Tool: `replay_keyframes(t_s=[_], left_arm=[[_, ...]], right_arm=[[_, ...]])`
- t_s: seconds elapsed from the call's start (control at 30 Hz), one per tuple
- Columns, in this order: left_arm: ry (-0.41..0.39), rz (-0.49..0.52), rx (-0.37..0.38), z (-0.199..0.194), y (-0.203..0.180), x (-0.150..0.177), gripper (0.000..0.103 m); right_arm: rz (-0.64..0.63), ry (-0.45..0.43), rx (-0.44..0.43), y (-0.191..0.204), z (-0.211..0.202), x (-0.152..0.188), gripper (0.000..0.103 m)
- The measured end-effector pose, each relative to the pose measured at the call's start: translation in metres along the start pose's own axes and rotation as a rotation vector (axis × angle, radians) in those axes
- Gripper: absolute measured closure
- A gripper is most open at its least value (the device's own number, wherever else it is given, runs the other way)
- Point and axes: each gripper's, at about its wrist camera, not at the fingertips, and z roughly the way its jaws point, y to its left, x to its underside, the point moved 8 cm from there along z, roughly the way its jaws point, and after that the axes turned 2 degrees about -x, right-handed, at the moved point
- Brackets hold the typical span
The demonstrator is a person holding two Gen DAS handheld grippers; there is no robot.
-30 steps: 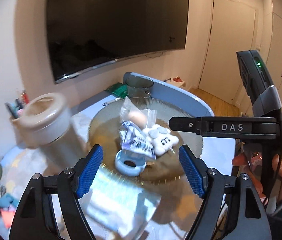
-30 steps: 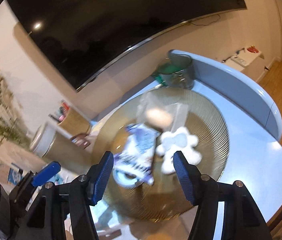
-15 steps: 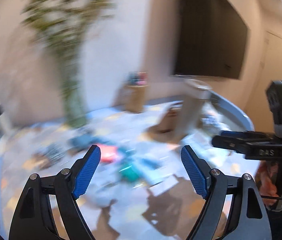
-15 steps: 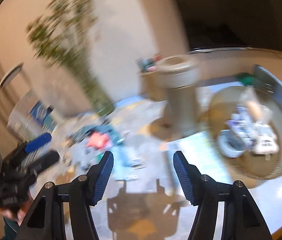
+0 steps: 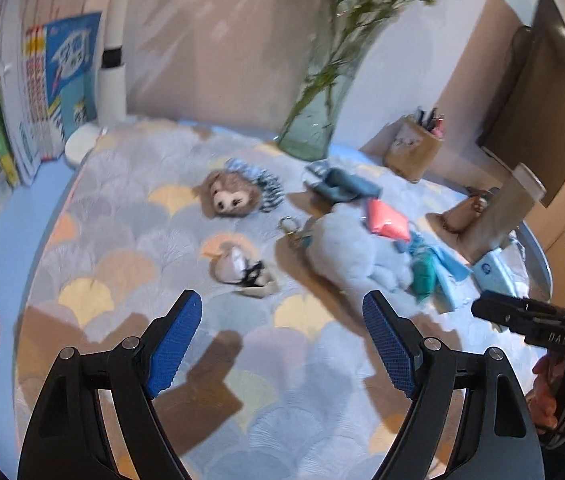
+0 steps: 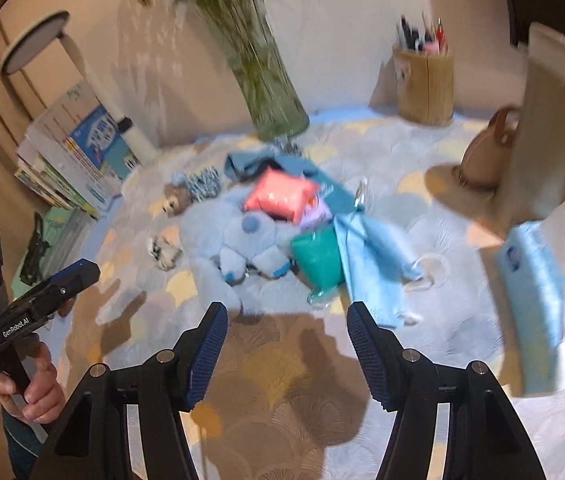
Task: Organize soft objects
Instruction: 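Move both tools back over the cluttered table, then grasp the small white printed item with the left tool while the right tool grasps the blue face mask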
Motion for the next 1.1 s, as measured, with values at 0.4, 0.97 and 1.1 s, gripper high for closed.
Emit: replay_keyframes(t_s=[0.4,0.97,1.1], left_arm=[[0.078,0.06,-0.089,0.061,0.019,-0.007,0.024],[-0.004,0.086,-0.076,0.081,0.018,-0.006,0.083],[-0.017,0.098,-0.087,0.08,0.017,-0.006,0.083]], right_arm=[[-0.015,0.026,0.113,-0.042,0.018,-0.004,0.042],[-0.194,0.088,0.195,-0.063,0.074,-0.025,0.071],[-0.165,0.039,0.142,-0.065,0.06,-0.024,0.088]])
